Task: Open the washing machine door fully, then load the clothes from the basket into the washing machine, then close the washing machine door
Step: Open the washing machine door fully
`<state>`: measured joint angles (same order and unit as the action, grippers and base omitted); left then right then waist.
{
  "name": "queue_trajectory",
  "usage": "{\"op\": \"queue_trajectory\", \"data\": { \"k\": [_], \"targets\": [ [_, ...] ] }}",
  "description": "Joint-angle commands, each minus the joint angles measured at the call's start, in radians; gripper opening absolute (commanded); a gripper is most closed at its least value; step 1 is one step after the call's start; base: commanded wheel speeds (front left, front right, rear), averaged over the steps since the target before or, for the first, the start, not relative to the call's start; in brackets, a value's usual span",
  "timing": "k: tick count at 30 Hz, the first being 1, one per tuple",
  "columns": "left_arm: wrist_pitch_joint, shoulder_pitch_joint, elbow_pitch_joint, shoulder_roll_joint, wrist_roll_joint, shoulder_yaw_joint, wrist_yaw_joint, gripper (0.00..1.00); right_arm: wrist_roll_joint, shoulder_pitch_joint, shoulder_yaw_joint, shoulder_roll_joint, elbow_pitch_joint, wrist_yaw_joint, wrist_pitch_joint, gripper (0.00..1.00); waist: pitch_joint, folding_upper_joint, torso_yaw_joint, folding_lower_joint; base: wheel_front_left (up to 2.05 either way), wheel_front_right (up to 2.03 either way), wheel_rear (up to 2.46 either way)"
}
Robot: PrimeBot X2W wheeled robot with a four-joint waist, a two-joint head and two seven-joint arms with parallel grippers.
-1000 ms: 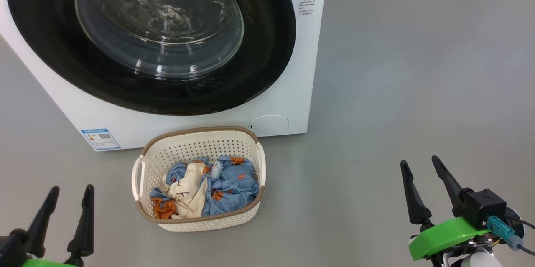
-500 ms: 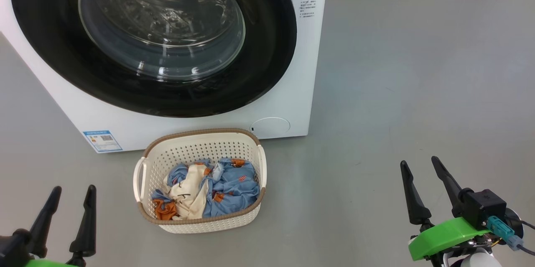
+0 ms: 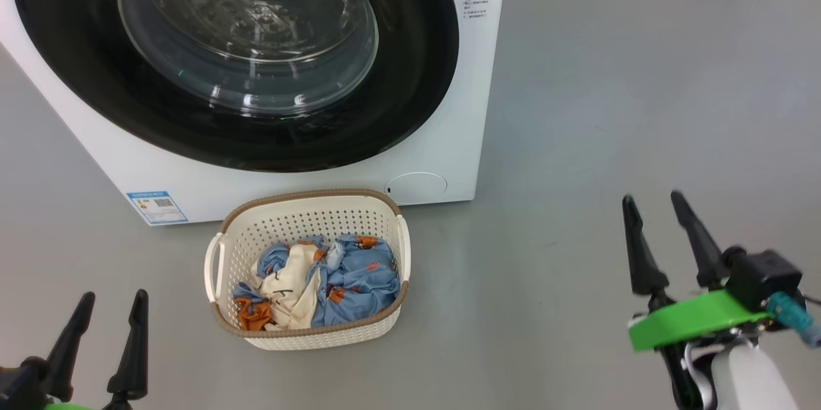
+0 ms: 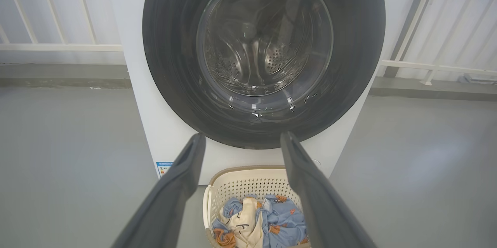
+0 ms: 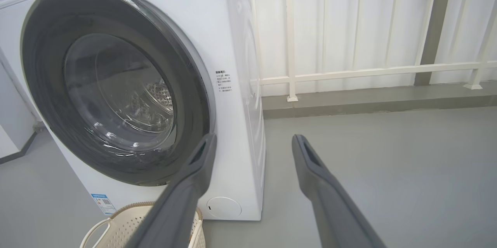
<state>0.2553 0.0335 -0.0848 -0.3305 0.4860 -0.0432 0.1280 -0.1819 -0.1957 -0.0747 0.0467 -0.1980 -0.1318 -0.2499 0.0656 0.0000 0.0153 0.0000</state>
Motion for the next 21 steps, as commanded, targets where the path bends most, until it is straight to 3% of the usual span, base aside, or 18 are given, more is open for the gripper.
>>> {"op": "queue_trajectory", "data": {
  "k": [1, 8, 13, 14, 16, 17, 18, 21],
  "targets": [
    [0.006, -0.022, 0.025, -0.029, -0.012, 0.042, 0.003, 1.0, -0.014, -0.044, 0.024, 0.004, 0.033, 0.001, -0.012, 1.0, 0.003, 0.0, 0.002, 0.0, 0.0, 0.0, 0.0],
    [0.006, -0.021, 0.028, -0.032, 0.003, 0.032, 0.003, 1.0, -0.239, -0.129, -0.008, 0.004, 0.046, 0.001, -0.012, 1.0, 0.016, 0.0, 0.012, 0.0, 0.0, 0.0, 0.0],
    [0.006, -0.026, 0.029, -0.041, 0.012, 0.024, 0.003, 1.0, -0.501, -0.168, -0.036, 0.004, -0.001, 0.001, -0.012, 1.0, 0.025, 0.0, 0.022, 0.0, 0.0, 0.0, 0.0],
    [0.006, -0.027, 0.029, -0.042, 0.014, 0.022, 0.003, 1.0, -0.552, -0.175, -0.039, 0.004, -0.017, 0.001, -0.012, 0.93, 0.027, 0.0, 0.024, 0.0, 0.0, 0.0, 0.0],
    [0.006, -0.029, 0.03, -0.045, 0.018, 0.02, 0.003, 1.0, -0.643, -0.191, -0.041, 0.004, -0.05, 0.001, -0.012, 0.38, 0.031, 0.0, 0.029, 0.0, 0.0, 0.0, 0.0],
    [0.006, -0.029, 0.031, -0.045, 0.019, 0.019, 0.003, 1.0, -0.684, -0.2, -0.043, 0.004, -0.066, 0.001, -0.012, 0.05, 0.033, 0.0, 0.031, 0.0, 0.0, 0.0, 0.0],
    [0.006, -0.029, 0.031, -0.046, 0.021, 0.018, 0.003, 1.0, -0.718, -0.209, -0.043, 0.004, -0.082, 0.001, -0.012, 0.0, 0.035, 0.0, 0.033, 0.0, 0.0, 0.0, 0.0],
    [0.006, -0.029, 0.03, -0.051, 0.023, 0.013, 0.003, 1.0, -0.815, -0.25, -0.073, 0.004, -0.13, 0.001, -0.012, 0.0, 0.044, 0.0, 0.037, 0.0, 0.0, 0.0, 0.0]
  ]
}}
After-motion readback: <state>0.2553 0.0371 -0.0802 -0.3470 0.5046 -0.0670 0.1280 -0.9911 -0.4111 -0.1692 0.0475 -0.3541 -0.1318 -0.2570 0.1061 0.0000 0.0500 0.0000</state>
